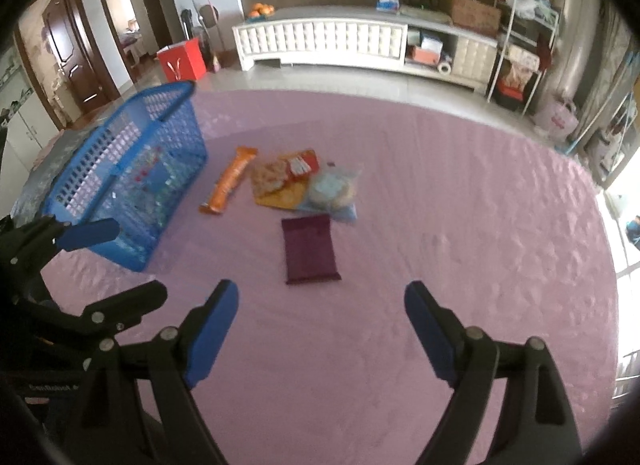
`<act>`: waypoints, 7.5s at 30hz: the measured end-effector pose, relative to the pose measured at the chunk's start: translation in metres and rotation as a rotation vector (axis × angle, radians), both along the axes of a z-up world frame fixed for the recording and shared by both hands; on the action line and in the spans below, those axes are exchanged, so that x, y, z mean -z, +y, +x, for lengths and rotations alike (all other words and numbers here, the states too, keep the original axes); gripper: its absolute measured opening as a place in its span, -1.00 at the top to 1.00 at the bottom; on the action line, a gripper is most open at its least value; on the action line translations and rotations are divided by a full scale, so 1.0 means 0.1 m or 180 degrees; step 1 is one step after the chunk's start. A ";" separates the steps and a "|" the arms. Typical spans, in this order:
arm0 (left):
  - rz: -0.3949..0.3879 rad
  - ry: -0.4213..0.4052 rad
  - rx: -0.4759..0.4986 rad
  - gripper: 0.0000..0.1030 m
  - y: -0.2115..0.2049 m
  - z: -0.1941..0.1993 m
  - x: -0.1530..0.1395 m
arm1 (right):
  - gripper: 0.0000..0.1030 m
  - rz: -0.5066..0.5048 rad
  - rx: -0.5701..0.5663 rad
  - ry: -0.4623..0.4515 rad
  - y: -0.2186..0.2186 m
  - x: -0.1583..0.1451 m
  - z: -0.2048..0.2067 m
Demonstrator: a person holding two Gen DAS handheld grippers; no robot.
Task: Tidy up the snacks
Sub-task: 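Move both grippers back to the remaining snacks on the table, then grasp the dark maroon packet with the right gripper, then grasp the clear biscuit bag with the left gripper while the right holds the maroon packet, then carry the biscuit bag and maroon packet over the basket with both grippers, then open the right gripper to drop the maroon packet while the left releases the biscuit bag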
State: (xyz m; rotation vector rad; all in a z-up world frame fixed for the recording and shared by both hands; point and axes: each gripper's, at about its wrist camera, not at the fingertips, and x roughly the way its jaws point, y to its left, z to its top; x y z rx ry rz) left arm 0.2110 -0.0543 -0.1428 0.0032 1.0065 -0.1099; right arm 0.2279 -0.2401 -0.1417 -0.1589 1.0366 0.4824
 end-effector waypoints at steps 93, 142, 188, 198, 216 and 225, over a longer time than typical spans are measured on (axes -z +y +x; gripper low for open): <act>-0.0046 0.0500 -0.0036 -0.02 -0.70 1.71 0.88 | 0.00 -0.0013 0.0435 -0.0080 -0.51 0.35 1.05; 0.0067 -0.0581 -0.0745 -0.01 1.97 -0.53 -1.00 | 0.00 -0.0215 -0.0932 -0.1045 2.35 -1.31 -0.42; -0.0027 -0.0403 -0.0745 -0.01 2.49 -0.29 -0.60 | -0.94 -0.1007 -0.1132 -0.1005 2.82 -0.77 -0.18; -0.0048 -0.0361 -0.0622 -0.01 2.42 -0.41 -0.62 | -0.94 -0.0906 -0.1069 -0.0929 2.80 -0.80 -0.42; 0.0016 -0.0314 -0.0418 -0.24 2.35 -0.49 -0.43 | -0.94 -0.0995 -0.0909 -0.0803 2.73 -0.67 -0.59; 0.0032 -0.0441 -0.0457 -0.34 2.23 -0.64 -0.66 | -0.94 -0.0798 -0.0812 -0.0878 2.47 -0.90 -0.71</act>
